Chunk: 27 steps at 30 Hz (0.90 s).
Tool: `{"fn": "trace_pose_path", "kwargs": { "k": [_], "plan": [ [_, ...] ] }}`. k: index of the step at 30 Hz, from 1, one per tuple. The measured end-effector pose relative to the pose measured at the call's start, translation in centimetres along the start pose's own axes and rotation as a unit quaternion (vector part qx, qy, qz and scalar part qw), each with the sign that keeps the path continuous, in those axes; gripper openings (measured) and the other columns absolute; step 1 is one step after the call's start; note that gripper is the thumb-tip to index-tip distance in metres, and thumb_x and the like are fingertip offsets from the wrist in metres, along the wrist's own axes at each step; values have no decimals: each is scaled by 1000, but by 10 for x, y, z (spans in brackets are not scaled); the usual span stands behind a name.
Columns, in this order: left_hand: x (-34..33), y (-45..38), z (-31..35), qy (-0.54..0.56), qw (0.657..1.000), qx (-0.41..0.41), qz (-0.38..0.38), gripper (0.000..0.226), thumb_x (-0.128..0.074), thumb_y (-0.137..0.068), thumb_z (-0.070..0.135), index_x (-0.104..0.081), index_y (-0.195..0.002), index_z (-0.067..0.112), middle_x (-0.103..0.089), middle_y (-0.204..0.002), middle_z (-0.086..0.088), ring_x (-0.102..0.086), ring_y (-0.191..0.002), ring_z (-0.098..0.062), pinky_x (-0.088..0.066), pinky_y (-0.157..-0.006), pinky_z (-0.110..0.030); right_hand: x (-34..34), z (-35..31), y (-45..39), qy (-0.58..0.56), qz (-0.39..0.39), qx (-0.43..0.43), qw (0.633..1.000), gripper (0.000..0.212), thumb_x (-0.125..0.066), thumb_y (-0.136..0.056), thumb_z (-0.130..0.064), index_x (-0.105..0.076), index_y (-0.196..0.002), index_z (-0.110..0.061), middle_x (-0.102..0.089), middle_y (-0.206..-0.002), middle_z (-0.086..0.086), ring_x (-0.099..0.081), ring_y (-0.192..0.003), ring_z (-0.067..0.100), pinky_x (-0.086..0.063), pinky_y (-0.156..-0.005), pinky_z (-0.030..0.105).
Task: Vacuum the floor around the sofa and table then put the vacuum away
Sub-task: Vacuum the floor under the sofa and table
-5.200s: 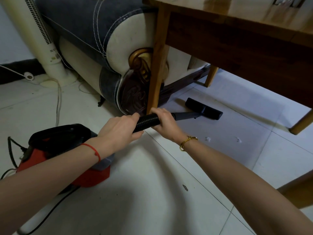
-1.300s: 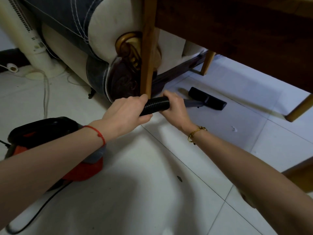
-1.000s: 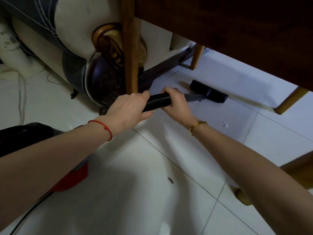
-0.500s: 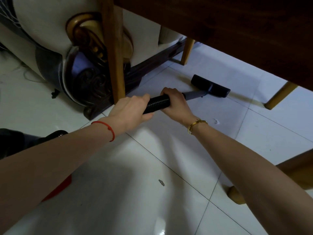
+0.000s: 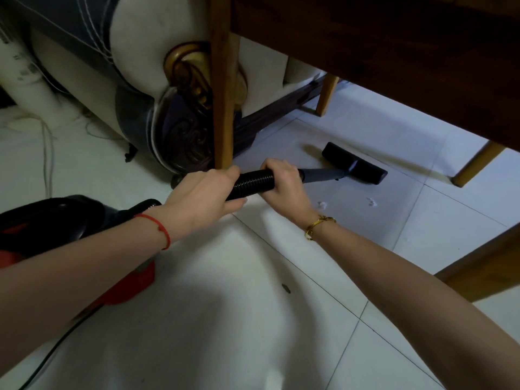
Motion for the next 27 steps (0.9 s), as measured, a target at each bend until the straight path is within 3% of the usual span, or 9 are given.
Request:
{"fn": "trace_pose_path", "kwargs": {
  "k": [15,27],
  "plan": [
    [36,78,-11,-30,999,-9,36,35,-54,-89,48,-46,-107,19,-63,-94,-1,-63,-82,-27,-35,-59,-32,-7,-73,27,-35,5,43,998,16,-64,-75,-19,-50,-77,-12,-52,-71,-2,-48,-71,19,-40,-66,36],
    [28,69,-23,-38,999,23,28,39,-55,-89,47,-48,-113,17,-64,-98,-4,-63,-84,-30,-39,-61,-33,-18,-69,14,-31,-17,50,998,20,-67,-78,-21,-47,-77,-19,-50,-72,-7,-46,-70,15,-34,-66,30]
  ]
}}
Point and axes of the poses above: each hand's wrist, its own y-axis away from the middle knuckle, its own x-axis out of the back of the hand, z = x × y, the point moved 2 cm from there along -y, towards the middle knuckle
